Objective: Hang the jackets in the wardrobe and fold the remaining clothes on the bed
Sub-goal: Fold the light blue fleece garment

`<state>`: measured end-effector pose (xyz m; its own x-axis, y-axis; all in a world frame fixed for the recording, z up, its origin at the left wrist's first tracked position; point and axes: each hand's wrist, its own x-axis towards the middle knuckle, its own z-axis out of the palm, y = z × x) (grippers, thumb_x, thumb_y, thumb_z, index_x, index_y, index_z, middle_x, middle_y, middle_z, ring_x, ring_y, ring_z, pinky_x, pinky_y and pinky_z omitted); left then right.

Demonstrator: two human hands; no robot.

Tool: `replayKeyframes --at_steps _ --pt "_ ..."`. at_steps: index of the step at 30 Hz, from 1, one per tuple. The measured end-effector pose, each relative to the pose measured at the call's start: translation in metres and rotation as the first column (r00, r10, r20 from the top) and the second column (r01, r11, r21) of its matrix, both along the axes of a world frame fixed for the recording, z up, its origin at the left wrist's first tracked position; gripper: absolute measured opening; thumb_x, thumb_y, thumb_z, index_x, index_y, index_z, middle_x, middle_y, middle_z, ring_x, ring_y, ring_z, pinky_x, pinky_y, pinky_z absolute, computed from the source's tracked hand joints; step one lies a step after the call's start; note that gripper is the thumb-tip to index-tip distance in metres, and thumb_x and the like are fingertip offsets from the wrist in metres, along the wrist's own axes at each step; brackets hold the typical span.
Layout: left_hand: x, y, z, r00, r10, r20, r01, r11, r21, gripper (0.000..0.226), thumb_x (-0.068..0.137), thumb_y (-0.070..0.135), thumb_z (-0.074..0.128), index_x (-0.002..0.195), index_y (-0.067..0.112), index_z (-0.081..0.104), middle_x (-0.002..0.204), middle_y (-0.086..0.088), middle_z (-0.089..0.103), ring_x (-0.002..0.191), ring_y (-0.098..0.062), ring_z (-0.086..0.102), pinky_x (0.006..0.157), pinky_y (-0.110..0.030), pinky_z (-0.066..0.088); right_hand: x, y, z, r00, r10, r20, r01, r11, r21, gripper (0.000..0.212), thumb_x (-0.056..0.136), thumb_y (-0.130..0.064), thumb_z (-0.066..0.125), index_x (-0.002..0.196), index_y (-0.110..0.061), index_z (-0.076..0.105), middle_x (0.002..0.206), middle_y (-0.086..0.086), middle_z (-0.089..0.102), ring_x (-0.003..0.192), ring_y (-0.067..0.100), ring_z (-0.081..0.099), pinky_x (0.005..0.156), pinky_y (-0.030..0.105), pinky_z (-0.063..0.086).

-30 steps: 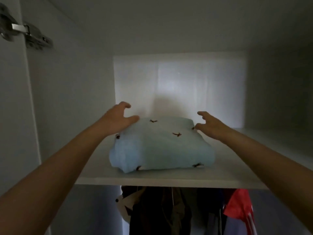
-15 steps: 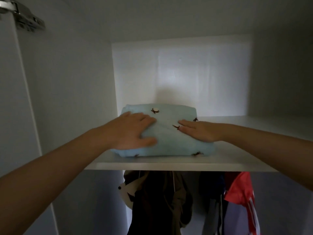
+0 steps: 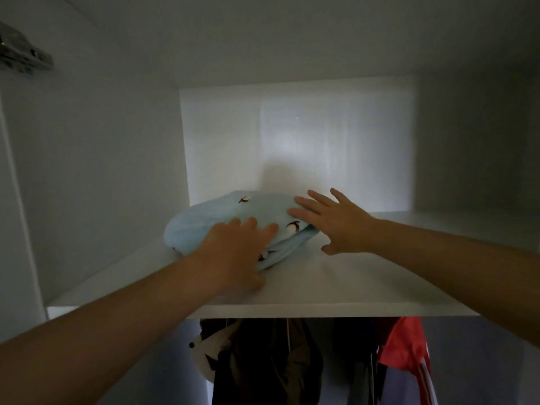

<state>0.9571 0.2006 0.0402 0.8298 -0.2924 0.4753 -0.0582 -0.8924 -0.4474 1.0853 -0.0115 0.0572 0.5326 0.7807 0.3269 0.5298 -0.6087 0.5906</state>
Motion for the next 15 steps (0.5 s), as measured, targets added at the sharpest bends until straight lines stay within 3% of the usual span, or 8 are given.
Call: replayKeyframes --at_steps 3,5,8,10,12,15 --pt "0.018 0.001 -0.005 0.973 0.232 0.012 -0.231 0.963 0.139 0.075 0.091 0.037 0.056 0.147 0.024 0.008 0.13 -0.007 0.046 0.109 -0.025 0.055 0.079 -0.032 0.042 0.01 0.016 -0.011 0.98 0.053 0.19 -0.031 0.992 -0.121 0.121 0.071 -0.058 0.071 0.15 -0.023 -0.015 0.16 0.007 -0.008 0.146 0.032 -0.006 0.112 0.058 -0.005" --pt "0.025 0.01 0.001 0.976 0.218 0.003 -0.216 0.967 0.139 0.062 0.093 0.027 0.054 0.144 0.019 0.019 0.121 -0.007 0.056 0.104 -0.024 0.06 0.076 -0.032 0.043 0.012 0.026 -0.011 0.952 0.074 0.297 -0.019 0.982 -0.186 0.127 0.066 -0.062 0.072 0.149 -0.02 -0.015 0.16 0.011 0.0 0.146 0.036 -0.001 0.11 0.062 -0.006" --pt "0.029 0.035 0.024 0.995 0.097 -0.029 -0.099 0.994 -0.045 0.051 0.086 0.019 0.055 0.132 0.021 0.034 0.105 -0.003 0.061 0.092 -0.022 0.061 0.064 -0.028 0.036 0.012 0.043 -0.01 0.925 0.074 0.373 -0.007 0.984 -0.18 0.126 0.064 -0.064 0.072 0.15 -0.015 -0.006 0.158 0.013 0.014 0.145 0.037 0.013 0.108 0.066 -0.004" --pt "0.031 0.054 0.04 0.992 0.03 -0.124 -0.049 0.987 -0.153 0.043 0.083 0.016 0.056 0.123 0.02 0.04 0.085 0.003 0.053 0.077 -0.018 0.054 0.061 -0.026 0.034 0.011 0.055 -0.008 0.937 0.075 0.342 -0.039 0.993 -0.111 0.112 0.064 -0.056 0.076 0.15 -0.013 0.019 0.149 0.013 0.037 0.138 0.033 0.033 0.109 0.065 0.007" --pt "0.034 0.068 0.044 0.98 -0.031 -0.194 -0.011 0.977 -0.213 0.041 0.083 0.015 0.057 0.12 0.018 0.042 0.076 0.008 0.044 0.071 -0.013 0.048 0.06 -0.024 0.034 0.013 0.065 -0.006 0.941 0.16 0.299 -0.157 0.987 -0.035 0.076 0.067 -0.042 0.076 0.133 -0.015 0.05 0.126 0.007 0.06 0.119 0.026 0.054 0.11 0.058 0.022" --pt "0.033 0.083 0.037 0.984 -0.075 -0.16 0.045 0.982 -0.186 0.042 0.084 0.02 0.056 0.124 0.02 0.041 0.077 0.01 0.046 0.067 -0.01 0.047 0.059 -0.023 0.034 0.017 0.072 0.007 0.965 0.239 0.107 -0.248 0.966 0.073 0.049 0.086 -0.032 0.055 0.132 -0.019 0.048 0.125 0.003 0.058 0.114 0.023 0.053 0.103 0.038 0.032"
